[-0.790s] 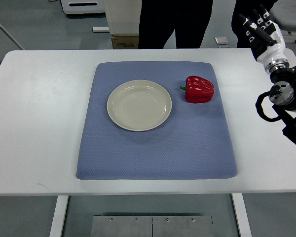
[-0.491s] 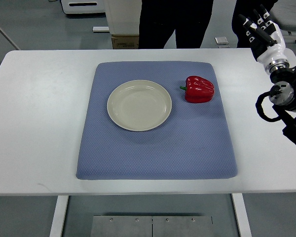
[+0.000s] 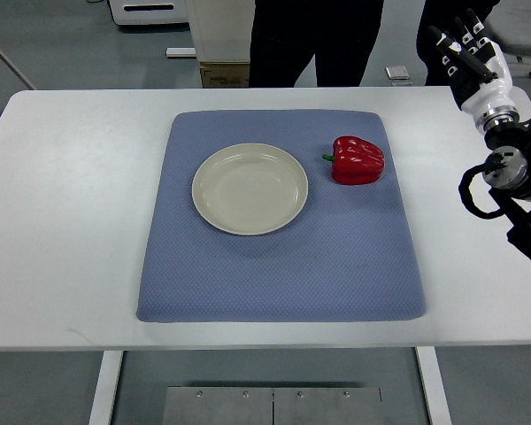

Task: Place red pepper on plate with right hand

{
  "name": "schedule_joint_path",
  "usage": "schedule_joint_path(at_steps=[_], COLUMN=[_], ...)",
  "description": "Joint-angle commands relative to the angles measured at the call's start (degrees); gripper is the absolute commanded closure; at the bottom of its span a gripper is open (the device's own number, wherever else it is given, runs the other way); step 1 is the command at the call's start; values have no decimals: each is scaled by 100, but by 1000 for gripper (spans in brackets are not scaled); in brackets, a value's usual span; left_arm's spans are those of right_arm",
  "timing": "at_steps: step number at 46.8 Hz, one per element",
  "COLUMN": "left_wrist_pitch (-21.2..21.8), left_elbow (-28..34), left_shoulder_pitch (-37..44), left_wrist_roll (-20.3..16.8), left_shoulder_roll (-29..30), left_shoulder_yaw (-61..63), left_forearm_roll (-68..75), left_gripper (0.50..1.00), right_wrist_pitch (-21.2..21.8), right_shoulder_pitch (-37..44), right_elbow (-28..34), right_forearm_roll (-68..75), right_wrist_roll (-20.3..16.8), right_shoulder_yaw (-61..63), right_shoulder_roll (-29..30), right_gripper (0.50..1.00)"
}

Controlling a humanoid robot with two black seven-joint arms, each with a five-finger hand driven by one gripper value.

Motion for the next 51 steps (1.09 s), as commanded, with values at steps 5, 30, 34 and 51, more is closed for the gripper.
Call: schedule_joint_path(at_steps=[5,30,34,51], left_wrist_pitch=[3,-15,-15,-23], left_elbow=[0,0,0,0], left_shoulder_pitch=[-3,-3,-3,6], left_wrist_roll=[-1,52,60,60], left_shoulder_roll=[0,0,0,0], left_shoulder_yaw=[-1,8,8,17], left_forearm_roll=[-1,16,16,34], left_gripper=[500,500,500,500], right_wrist_pitch=[0,0,0,0], right_shoulder_pitch=[0,0,0,-9], right_elbow=[0,0,0,0], right_forearm_roll=[-2,7,7,-2], right_wrist_roll=[0,0,0,0], right_shoulder_yaw=[0,0,0,0], right_shoulder_roll=[0,0,0,0], right_gripper=[500,500,500,500])
